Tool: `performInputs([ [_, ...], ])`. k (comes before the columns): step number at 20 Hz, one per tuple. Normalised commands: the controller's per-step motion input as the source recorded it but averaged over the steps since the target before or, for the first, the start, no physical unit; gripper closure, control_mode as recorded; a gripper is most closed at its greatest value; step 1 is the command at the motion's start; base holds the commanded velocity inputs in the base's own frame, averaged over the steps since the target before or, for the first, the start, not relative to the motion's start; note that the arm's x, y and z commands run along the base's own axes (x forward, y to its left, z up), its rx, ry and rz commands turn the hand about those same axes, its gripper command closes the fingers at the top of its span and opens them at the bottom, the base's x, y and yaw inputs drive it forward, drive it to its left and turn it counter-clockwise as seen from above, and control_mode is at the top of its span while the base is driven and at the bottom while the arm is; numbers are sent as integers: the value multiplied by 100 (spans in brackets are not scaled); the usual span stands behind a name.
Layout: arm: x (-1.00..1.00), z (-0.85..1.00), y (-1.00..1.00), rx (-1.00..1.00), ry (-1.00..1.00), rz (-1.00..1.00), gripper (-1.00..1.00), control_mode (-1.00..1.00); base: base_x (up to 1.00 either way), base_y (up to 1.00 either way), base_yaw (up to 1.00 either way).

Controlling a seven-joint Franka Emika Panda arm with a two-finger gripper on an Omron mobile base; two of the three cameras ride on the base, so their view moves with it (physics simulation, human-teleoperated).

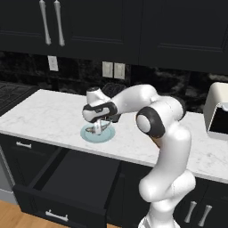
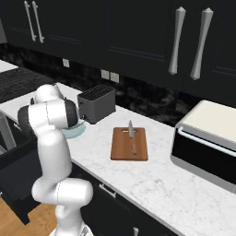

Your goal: Pick up the knife from the drawer and place it on the cutting board. Then place the meat from the plate to the cutting board.

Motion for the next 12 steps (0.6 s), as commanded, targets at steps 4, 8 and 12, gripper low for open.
performInputs([
  [4, 66, -51, 14, -5, 1, 1, -100, -100, 0, 0, 0],
  [8, 66, -25, 0, -3, 0, 0, -100, -100, 0, 0, 0],
  [12, 59, -43, 0, -5, 0, 0, -100, -100, 0, 0, 0],
])
